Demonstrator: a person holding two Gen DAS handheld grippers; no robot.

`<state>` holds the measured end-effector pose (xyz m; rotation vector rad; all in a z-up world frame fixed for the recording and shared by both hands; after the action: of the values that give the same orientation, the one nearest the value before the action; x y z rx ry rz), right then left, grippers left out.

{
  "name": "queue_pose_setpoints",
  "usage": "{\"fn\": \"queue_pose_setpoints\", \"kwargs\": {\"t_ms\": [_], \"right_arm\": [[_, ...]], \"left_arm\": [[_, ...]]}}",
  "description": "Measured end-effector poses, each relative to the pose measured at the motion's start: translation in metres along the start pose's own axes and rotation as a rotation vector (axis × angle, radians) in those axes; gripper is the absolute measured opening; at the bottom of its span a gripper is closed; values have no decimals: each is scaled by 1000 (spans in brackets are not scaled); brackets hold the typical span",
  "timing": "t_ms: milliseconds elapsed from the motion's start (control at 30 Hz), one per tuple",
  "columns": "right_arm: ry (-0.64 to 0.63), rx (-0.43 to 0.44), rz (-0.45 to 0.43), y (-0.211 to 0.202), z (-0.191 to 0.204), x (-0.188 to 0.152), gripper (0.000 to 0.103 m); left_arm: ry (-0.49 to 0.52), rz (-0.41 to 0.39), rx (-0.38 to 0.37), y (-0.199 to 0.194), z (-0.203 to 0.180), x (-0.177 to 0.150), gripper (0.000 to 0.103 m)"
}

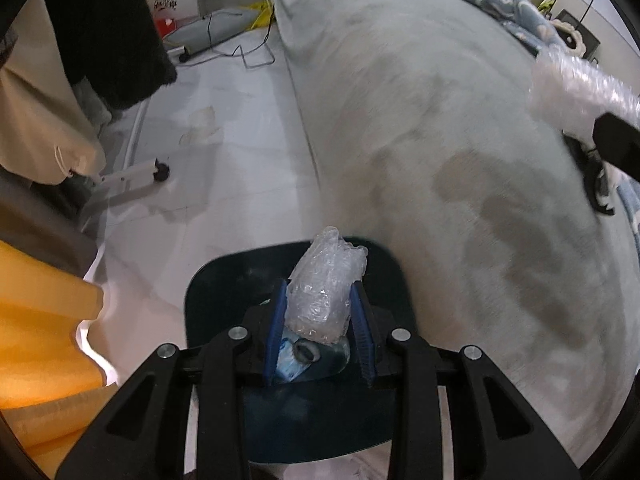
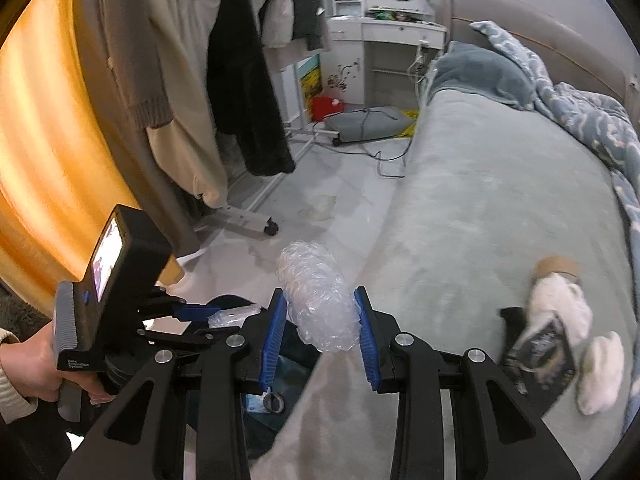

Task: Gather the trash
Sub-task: 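Carry both bubble-wrap items over the wastebasket and lower them in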

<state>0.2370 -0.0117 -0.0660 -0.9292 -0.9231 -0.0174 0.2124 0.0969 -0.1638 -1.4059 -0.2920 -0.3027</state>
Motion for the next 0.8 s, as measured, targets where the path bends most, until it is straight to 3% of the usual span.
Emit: {"fn": "queue_pose_setpoints", "kwargs": {"t_ms": [700, 800], "right_arm": [[-28, 91, 179, 89, 42, -10, 35], [-32, 98, 212, 102, 46, -14, 35]], "left_arm": [[-10, 249, -66, 48, 41, -57, 37], [-20, 254, -65, 47, 48, -58, 44]]}}
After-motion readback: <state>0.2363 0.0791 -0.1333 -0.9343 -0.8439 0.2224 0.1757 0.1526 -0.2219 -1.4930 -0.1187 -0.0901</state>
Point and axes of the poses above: each gripper's, at about its wrist camera, not at the fingertips, and y roughly the way its jaws point, z to its left, x to its top, the point moved 3 cm from there along y, roughly the way its jaws point, and after that the axes turned 15 degrees about x, right-handed, at the moved point
